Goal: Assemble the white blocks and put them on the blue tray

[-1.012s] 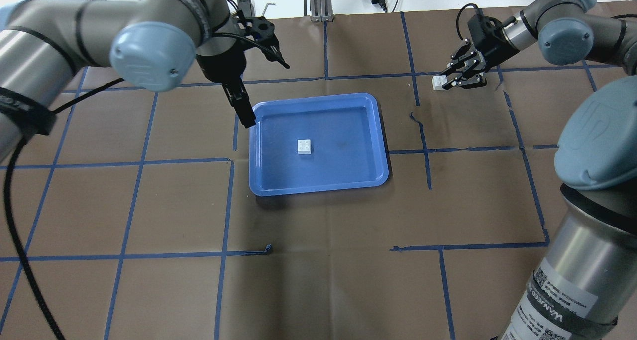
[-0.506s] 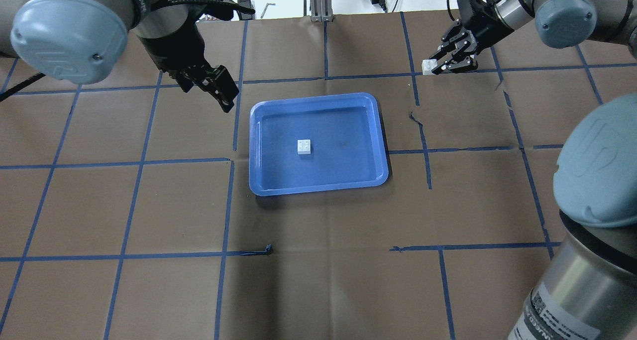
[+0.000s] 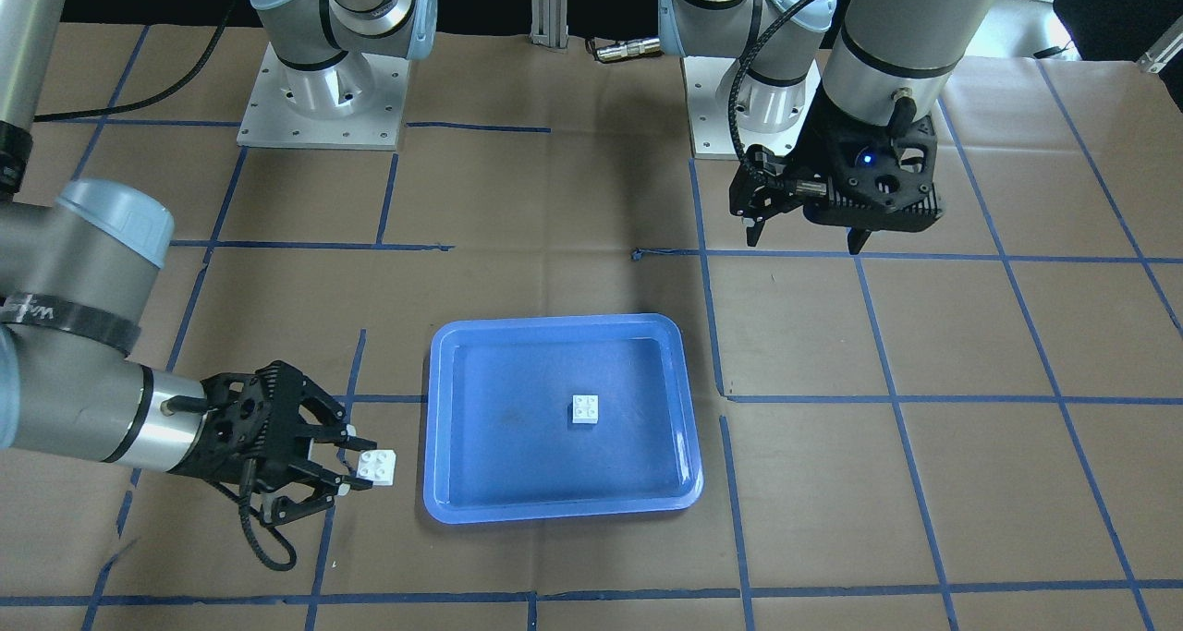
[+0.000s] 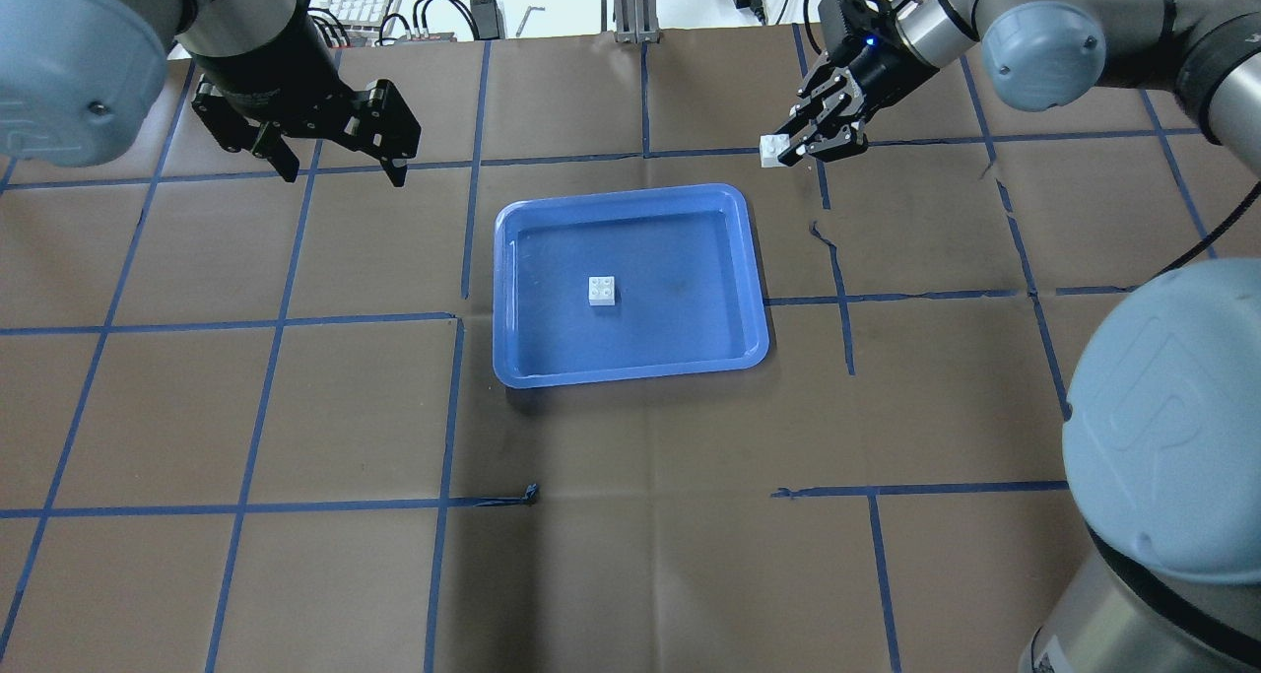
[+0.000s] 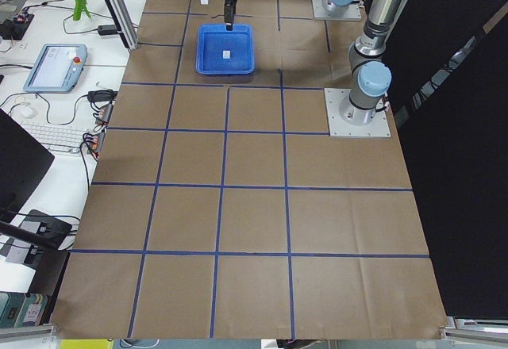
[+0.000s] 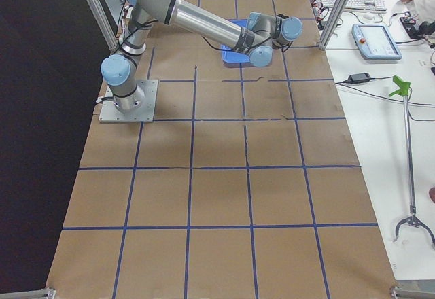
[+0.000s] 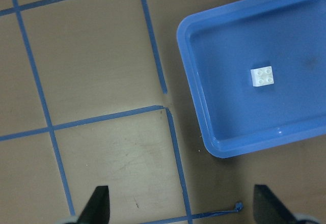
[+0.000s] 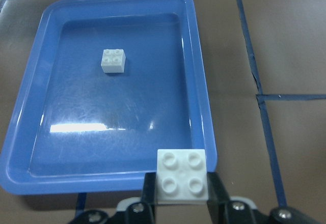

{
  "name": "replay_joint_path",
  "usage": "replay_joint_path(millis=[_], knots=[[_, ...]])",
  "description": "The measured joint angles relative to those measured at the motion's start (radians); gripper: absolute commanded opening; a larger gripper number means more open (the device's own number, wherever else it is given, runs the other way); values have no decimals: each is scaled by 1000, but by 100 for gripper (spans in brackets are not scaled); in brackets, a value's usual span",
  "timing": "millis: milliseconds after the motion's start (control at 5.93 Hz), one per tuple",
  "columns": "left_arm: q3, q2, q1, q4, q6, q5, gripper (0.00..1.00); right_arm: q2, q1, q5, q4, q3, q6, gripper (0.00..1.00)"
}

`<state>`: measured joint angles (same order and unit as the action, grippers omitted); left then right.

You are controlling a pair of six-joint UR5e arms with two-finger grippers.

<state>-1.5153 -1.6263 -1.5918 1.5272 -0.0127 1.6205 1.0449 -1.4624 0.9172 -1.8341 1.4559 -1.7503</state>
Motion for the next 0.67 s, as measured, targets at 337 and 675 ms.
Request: replay_joint_path(millis=[337,675], knots=[[-6,9,5,-4,-66,5,99,8,-78,-16,-203,117,124,30],[2,9,25,-7,-70,4,99,4,-150,-15,-435,236,251,30]])
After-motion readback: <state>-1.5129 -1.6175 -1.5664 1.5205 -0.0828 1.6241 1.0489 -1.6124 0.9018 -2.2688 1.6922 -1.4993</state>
